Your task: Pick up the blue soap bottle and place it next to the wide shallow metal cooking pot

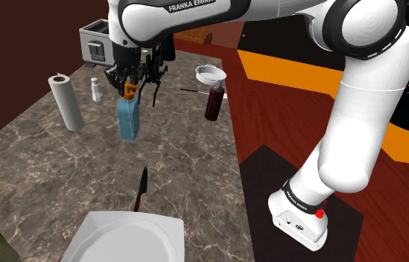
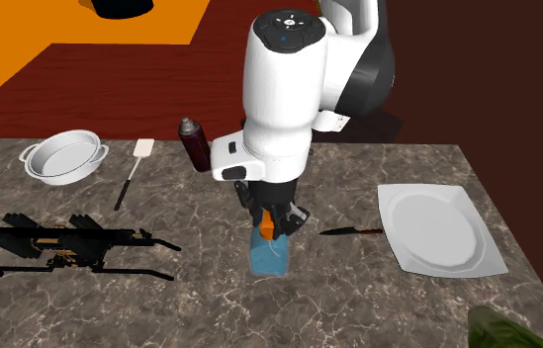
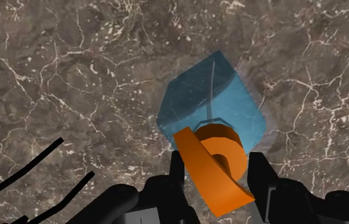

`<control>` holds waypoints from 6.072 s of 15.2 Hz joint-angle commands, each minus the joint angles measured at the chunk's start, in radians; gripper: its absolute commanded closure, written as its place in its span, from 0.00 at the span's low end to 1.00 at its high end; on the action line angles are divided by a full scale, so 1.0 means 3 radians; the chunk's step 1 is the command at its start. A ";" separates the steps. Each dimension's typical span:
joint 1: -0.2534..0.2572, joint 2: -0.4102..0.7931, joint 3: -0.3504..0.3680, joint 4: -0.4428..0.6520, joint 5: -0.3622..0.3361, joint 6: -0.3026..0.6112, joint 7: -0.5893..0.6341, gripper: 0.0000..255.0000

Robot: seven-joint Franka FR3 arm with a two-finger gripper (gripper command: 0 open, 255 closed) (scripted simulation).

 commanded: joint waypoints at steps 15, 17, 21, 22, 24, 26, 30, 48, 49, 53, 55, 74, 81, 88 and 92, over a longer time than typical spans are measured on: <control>0.0017 -0.0085 0.0028 0.0603 0.0062 -0.0678 -0.0070 1.00; 0.0023 -0.0082 0.0030 0.0698 0.0063 -0.0769 -0.0076 1.00; -0.0099 -0.0214 -0.0002 0.0576 0.0136 -0.0764 -0.0231 1.00; -0.0160 -0.0277 -0.0022 0.0493 0.0170 -0.0736 -0.0309 1.00; -0.0276 -0.0392 -0.0066 0.0344 0.0236 -0.0687 -0.0467 1.00; -0.0385 -0.0491 -0.0116 0.0216 0.0296 -0.0646 -0.0628 1.00; -0.0587 -0.0649 -0.0228 0.0020 0.0400 -0.0590 -0.0954 1.00; -0.1360 -0.0694 -0.0814 -0.0013 0.0663 -0.0608 -0.2373 1.00; -0.1401 -0.0666 -0.0845 0.0025 0.0673 -0.0620 -0.2447 1.00; -0.1566 -0.0520 -0.0962 0.0224 0.0713 -0.0686 -0.2737 1.00; -0.1649 -0.0428 -0.1016 0.0352 0.0734 -0.0730 -0.2877 1.00; -0.1824 -0.0156 -0.1111 0.0065 0.0794 -0.0188 -0.3195 1.00; -0.1823 -0.0105 -0.1110 -0.0096 0.0800 0.0023 -0.3209 1.00; -0.1823 -0.0105 -0.1110 -0.0096 0.0800 0.0023 -0.3209 0.00; -0.1823 -0.0105 -0.1110 -0.0096 0.0800 0.0023 -0.3209 0.00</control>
